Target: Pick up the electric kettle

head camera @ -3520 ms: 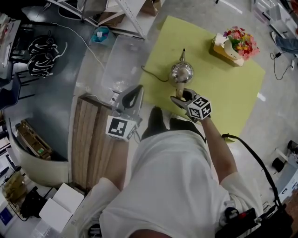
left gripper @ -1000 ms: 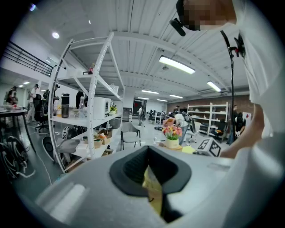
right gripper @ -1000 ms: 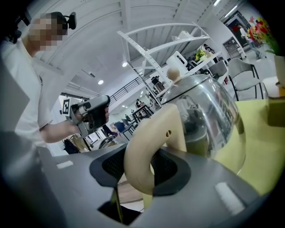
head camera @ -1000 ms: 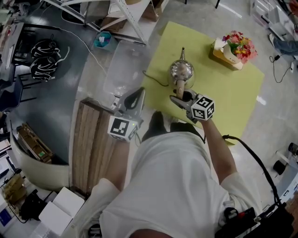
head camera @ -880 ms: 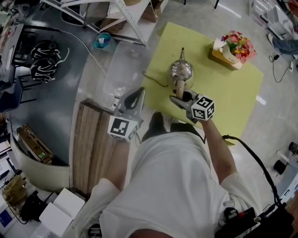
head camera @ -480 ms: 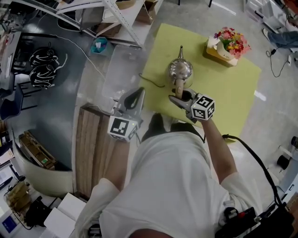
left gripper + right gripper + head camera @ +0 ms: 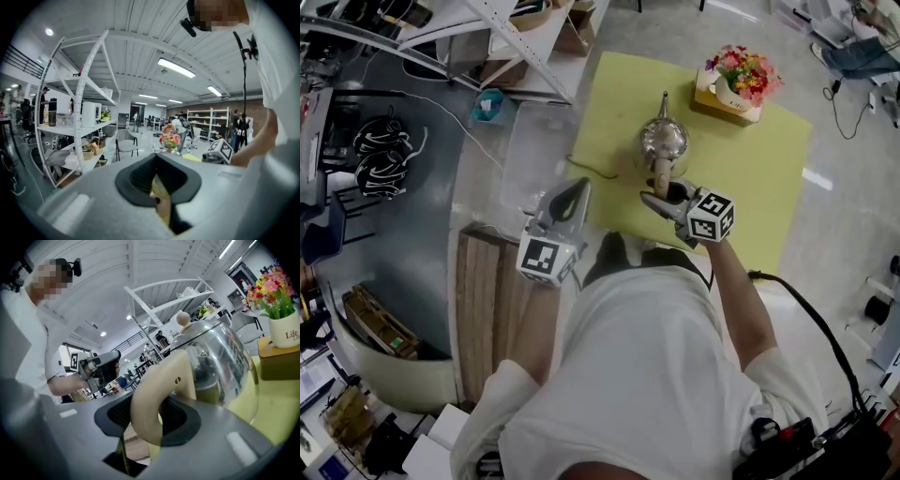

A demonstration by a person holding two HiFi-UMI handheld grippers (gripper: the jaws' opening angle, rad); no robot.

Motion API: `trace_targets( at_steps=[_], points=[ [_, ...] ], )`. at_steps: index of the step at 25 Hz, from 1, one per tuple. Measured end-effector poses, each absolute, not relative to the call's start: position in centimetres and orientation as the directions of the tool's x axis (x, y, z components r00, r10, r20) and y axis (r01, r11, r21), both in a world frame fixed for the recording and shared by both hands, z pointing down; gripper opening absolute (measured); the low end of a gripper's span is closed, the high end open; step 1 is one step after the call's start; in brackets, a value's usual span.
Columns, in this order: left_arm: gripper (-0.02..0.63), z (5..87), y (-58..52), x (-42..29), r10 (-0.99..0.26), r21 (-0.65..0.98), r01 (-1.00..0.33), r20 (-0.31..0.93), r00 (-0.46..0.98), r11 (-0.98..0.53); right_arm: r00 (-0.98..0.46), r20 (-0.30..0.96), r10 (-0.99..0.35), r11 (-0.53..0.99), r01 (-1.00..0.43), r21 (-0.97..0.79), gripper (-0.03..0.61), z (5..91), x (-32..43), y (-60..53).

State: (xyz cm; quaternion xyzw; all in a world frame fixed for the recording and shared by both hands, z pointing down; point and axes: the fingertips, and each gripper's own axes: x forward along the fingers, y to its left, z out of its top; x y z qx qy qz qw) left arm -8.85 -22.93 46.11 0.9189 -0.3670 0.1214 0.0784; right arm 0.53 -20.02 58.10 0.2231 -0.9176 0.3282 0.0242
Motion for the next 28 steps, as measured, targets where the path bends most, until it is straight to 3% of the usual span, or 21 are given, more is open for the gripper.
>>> trace_targets(
  at_steps=[28],
  points=[
    [0.004, 47.0, -21.9, 1.4, -0.544, 0.075, -0.585, 0.288, 0.788, -0.808, -0.8, 0.218, -0.559, 0.555, -0.557, -0.618, 0.15, 60.8, 12.2, -17.3]
  ],
)
